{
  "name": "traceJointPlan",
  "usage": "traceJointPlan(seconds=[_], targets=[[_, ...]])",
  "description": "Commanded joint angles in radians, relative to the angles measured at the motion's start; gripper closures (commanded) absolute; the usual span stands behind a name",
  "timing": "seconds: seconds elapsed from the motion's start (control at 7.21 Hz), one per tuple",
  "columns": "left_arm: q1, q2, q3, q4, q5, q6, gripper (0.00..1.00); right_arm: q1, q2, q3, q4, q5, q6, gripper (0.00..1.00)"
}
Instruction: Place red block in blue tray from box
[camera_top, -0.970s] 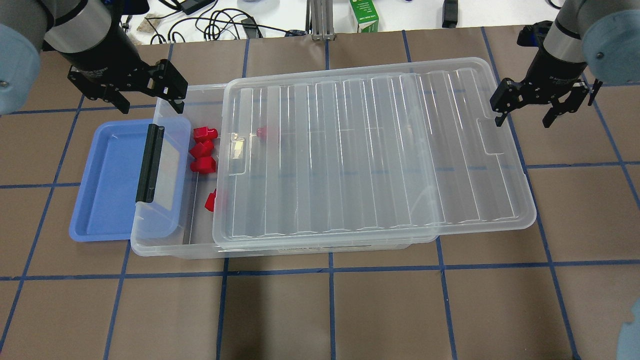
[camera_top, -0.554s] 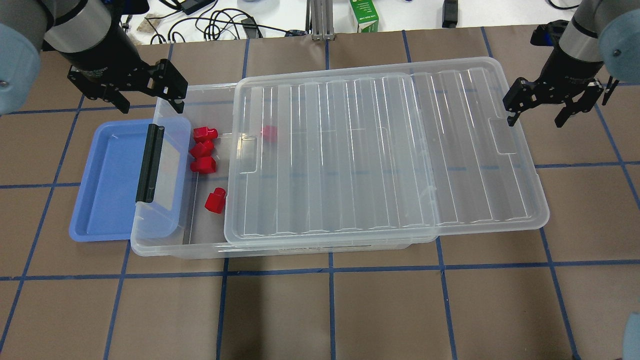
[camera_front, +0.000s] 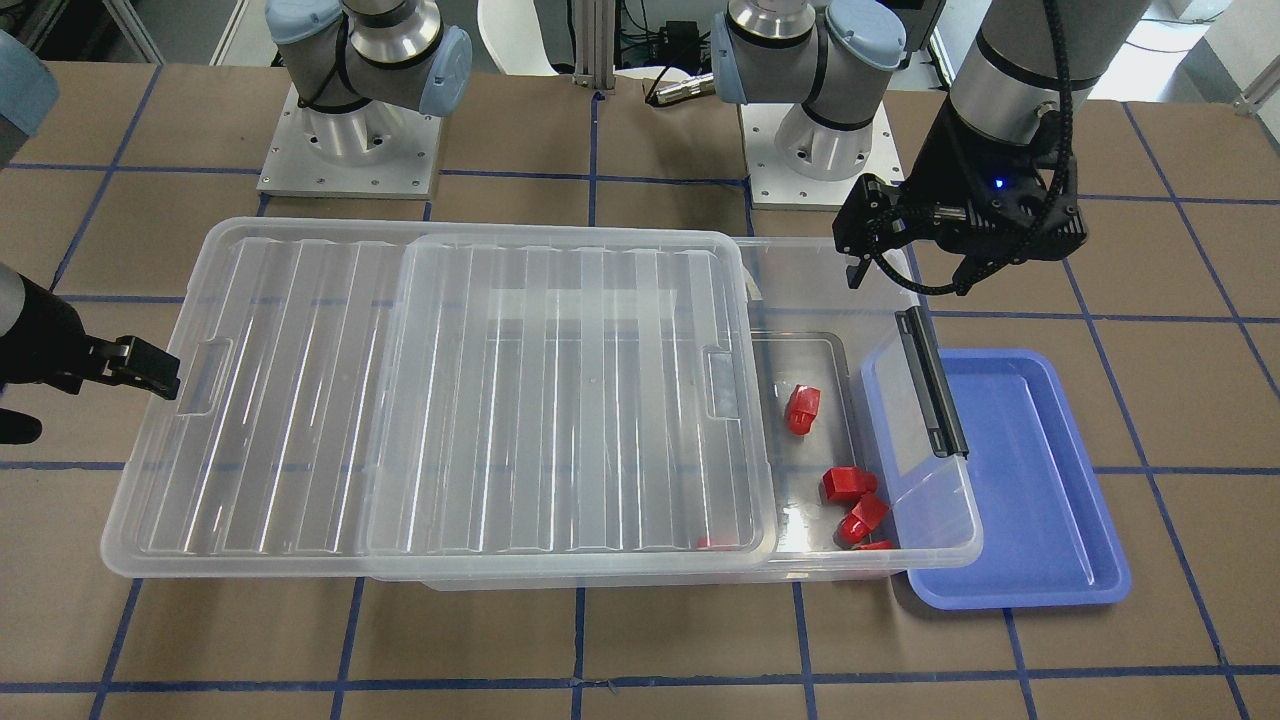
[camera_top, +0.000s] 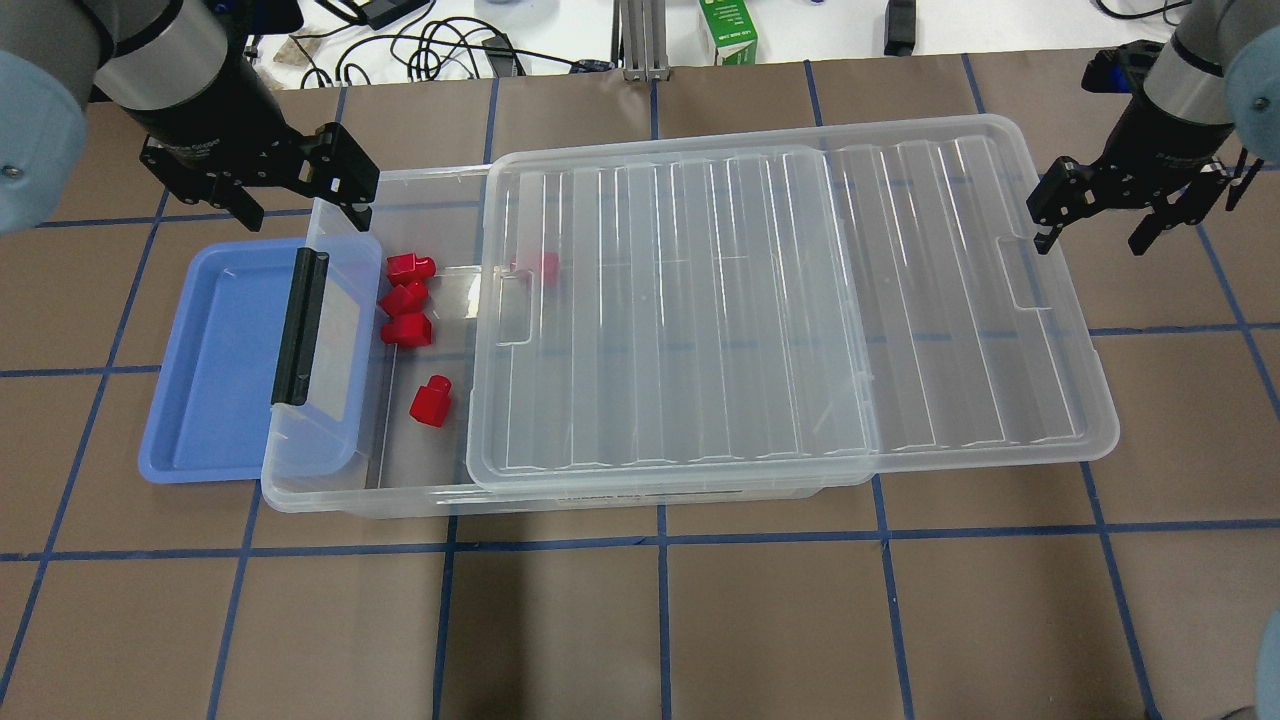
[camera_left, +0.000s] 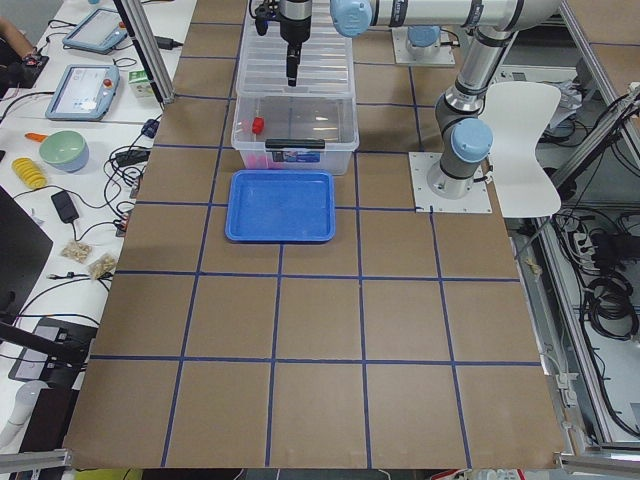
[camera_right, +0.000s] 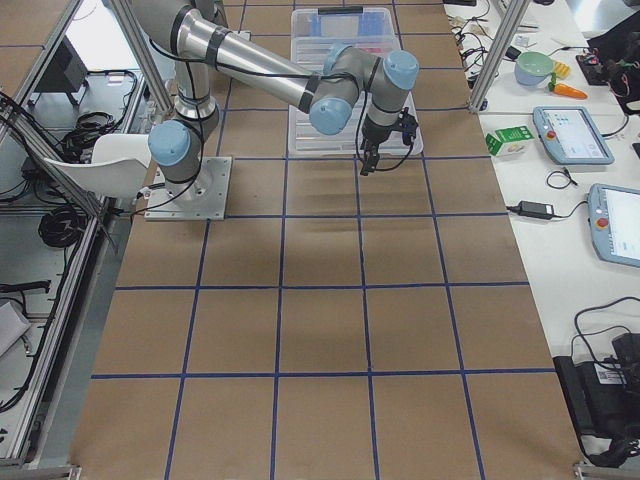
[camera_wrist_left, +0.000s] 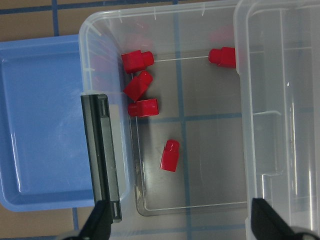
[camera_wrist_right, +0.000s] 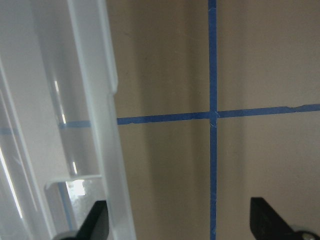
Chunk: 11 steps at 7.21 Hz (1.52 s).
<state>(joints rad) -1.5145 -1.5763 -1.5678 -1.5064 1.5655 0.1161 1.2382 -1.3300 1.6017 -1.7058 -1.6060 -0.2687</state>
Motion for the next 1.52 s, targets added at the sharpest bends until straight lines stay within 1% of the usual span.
traceJointPlan(seconds=[0.0, 0.55, 0.83, 0.97, 1.11, 1.25, 1.39], targets=[[-0.004, -0.001, -0.004, 0.0, 0.001, 0.005, 0.0, -0.002, 0.0, 0.001, 0.002, 0.0, -0.003, 0.0], [-0.004, -0.008, -0.006, 0.015, -0.007, 0.011, 0.0, 0.0, -0.009, 0.0, 0.005, 0.003, 0.0, 0.0], [0.008, -0.005, -0.009, 0.018, -0.009, 0.031, 0.0, 0.007, -0.046, 0.001, 0.011, 0.017, 0.006, 0.0], [0.01, -0.01, -0.024, 0.023, -0.009, 0.098, 0.0, 0.012, -0.081, 0.003, 0.021, 0.017, 0.011, 0.0], [0.014, -0.008, -0.072, 0.043, -0.005, 0.162, 0.0, 0.02, -0.113, 0.003, 0.038, 0.015, 0.013, 0.0], [0.017, -0.02, -0.169, 0.178, -0.007, 0.198, 0.0, 0.023, -0.164, 0.003, 0.099, 0.012, 0.014, 0.0], [0.019, -0.027, -0.305, 0.34, -0.009, 0.209, 0.0, 0.027, -0.228, 0.003, 0.151, 0.018, 0.017, 0.0]])
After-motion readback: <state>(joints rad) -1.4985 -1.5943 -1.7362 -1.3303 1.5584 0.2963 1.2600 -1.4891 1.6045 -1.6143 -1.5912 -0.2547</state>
